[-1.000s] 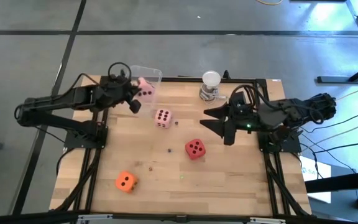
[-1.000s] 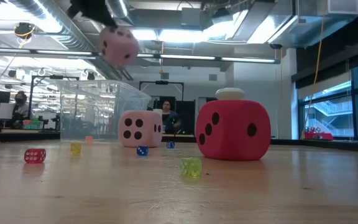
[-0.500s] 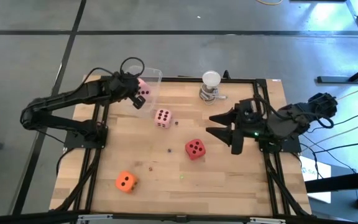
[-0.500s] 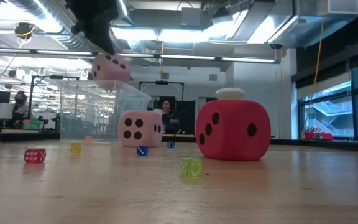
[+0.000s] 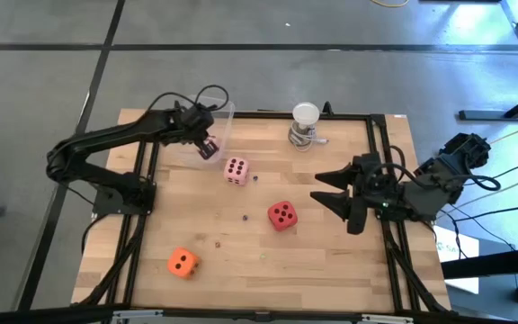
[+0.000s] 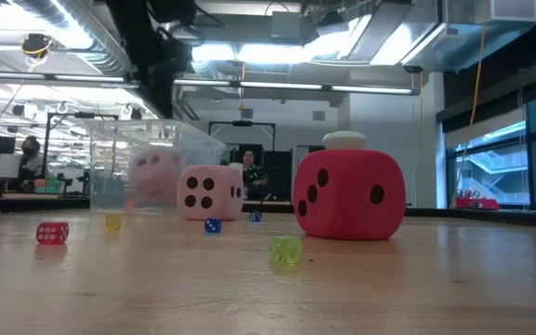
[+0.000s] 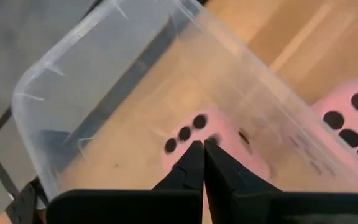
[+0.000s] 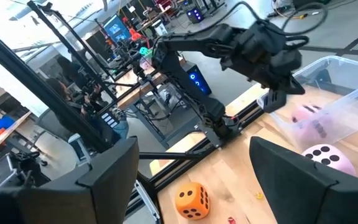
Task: Pick & Place Dice
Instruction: Put the large red dice into the transparent bin
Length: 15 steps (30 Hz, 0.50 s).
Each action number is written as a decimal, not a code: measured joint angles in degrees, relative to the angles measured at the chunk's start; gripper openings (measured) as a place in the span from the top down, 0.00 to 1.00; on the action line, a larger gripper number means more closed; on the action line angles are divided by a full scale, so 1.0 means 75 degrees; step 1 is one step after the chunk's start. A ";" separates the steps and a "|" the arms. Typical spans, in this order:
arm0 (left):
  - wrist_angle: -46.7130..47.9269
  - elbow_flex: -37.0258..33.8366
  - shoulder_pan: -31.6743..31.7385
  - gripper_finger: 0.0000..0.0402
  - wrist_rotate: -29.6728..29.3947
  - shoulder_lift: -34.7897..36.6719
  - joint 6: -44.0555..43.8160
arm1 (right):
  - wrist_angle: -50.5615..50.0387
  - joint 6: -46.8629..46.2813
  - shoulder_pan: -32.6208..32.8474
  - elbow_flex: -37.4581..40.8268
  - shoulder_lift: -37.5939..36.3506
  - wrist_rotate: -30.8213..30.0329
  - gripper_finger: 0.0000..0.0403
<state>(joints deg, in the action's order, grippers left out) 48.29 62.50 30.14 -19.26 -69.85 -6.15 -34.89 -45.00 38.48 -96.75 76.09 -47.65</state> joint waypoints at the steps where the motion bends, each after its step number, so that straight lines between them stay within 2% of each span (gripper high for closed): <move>1: 0.0003 0.0000 0.0005 1.00 0.0002 -0.0081 0.0055 | 0.0007 -0.0015 0.0035 0.0000 0.0000 -0.0039 0.25; 9: -0.0006 0.0000 0.0005 1.00 0.0015 -0.0256 0.0128 | 0.0011 -0.0134 0.0383 0.0000 0.0000 -0.0604 0.25; 15: -0.0015 0.0000 0.0005 1.00 0.0443 -0.0166 0.0227 | -0.0029 -0.0136 0.0520 0.0000 0.0000 -0.0729 0.25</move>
<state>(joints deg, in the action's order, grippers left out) 48.18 62.50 30.17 -15.93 -71.09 -4.44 -35.11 -46.02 42.38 -96.75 76.09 -53.12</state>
